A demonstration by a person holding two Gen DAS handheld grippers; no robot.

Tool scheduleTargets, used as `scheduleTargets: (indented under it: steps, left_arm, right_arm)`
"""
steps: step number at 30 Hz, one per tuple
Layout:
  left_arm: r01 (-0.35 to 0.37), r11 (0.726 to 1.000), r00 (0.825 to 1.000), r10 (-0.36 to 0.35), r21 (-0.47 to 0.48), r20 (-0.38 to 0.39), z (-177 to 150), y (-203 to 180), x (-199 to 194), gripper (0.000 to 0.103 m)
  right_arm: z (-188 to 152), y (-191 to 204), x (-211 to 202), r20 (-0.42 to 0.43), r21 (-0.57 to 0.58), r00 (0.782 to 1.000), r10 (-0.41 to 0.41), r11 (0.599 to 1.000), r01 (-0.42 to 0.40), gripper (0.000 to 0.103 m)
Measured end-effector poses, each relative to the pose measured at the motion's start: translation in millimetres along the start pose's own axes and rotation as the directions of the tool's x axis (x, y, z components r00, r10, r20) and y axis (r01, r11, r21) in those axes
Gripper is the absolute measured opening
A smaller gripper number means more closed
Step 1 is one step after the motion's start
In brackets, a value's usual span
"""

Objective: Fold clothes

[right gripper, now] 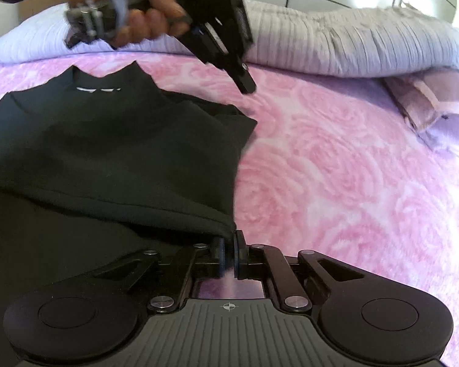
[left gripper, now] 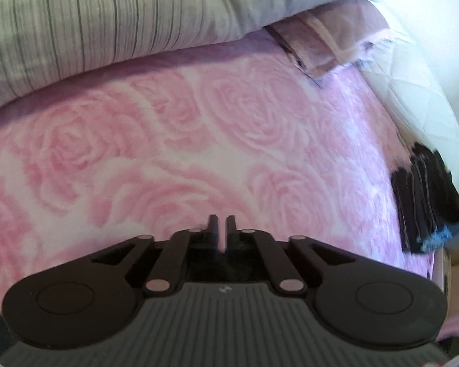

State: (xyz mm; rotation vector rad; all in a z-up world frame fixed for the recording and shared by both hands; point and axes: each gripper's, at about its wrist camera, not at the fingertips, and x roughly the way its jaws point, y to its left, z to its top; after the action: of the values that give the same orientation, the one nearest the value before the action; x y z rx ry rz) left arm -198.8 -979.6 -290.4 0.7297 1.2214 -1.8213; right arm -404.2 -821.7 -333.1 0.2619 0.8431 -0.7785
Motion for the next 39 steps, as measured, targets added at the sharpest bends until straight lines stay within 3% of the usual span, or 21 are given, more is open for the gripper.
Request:
scheduleTargets:
  steps: [1, 3, 7, 12, 15, 17, 21, 23, 25, 30, 33, 35, 39]
  left_arm:
    - [-0.004, 1.000, 1.000, 0.004, 0.018, -0.007, -6, -1, -9, 0.012]
    - [-0.033, 0.998, 0.999, 0.035, 0.061, -0.023, -26, 1, -29, 0.032]
    - [-0.137, 0.987, 0.989, 0.141, 0.085, -0.048, -85, 18, -68, 0.032]
    - [-0.262, 0.965, 0.964, 0.262, 0.003, -0.051, -181, 47, -116, 0.032]
    - [-0.313, 0.947, 0.949, 0.309, -0.073, -0.064, -233, 64, -133, 0.032]
    - [-0.312, 0.946, 0.950, 0.311, -0.086, -0.024, -254, 69, -138, 0.032]
    - [-0.311, 0.948, 0.949, 0.313, -0.069, 0.028, -260, 68, -144, 0.029]
    - [-0.345, 0.938, 0.937, 0.346, -0.031, 0.055, -259, 61, -153, 0.029]
    - [-0.343, 0.939, 0.935, 0.343, -0.009, 0.090, -261, 56, -164, 0.029]
    - [-0.304, 0.951, 0.946, 0.293, 0.065, 0.139, -247, 30, -173, 0.032]
    - [-0.271, 0.951, 0.957, 0.249, 0.150, 0.151, -226, 5, -158, 0.032]
    - [-0.249, 0.944, 0.964, 0.219, 0.218, 0.154, -216, -14, -142, 0.032]
    - [-0.209, 0.907, 0.975, 0.163, 0.366, 0.152, -211, -68, -97, 0.032]
  right_arm:
    - [0, -2, -2, -0.004, 0.003, 1.000, 0.004, 1.000, -0.004, 0.004]
    - [-2, -4, -10, -0.022, 0.015, 1.000, -0.003, 1.000, 0.003, 0.007]
    - [-4, -5, -30, -0.064, 0.060, 0.997, -0.033, 0.998, 0.036, 0.012]
    - [13, 5, -52, 0.013, 0.066, 1.000, 0.015, 0.998, -0.016, 0.014]
    - [37, 13, -35, 0.057, 0.026, 0.996, 0.067, 0.997, -0.068, 0.015]
    - [52, 17, -7, 0.055, -0.013, 0.994, 0.091, 0.996, -0.091, 0.015]
    - [67, 6, 55, -0.034, -0.077, 0.994, 0.100, 0.992, -0.102, 0.015]
    - [73, -2, 56, -0.026, -0.068, 0.995, 0.099, 0.993, -0.101, 0.015]
    - [76, -3, 46, -0.010, -0.062, 0.998, 0.064, 0.996, -0.065, 0.015]
    - [57, 3, -4, 0.002, 0.079, 0.997, 0.082, 0.993, -0.082, 0.016]
    - [38, 18, -2, -0.127, 0.111, 0.984, 0.127, 0.987, -0.113, 0.016]
    - [22, 17, -4, -0.186, 0.185, 0.972, 0.144, 0.977, -0.109, 0.016]
    - [31, 6, -36, -0.127, 0.225, 0.982, 0.136, 0.969, -0.105, 0.016]
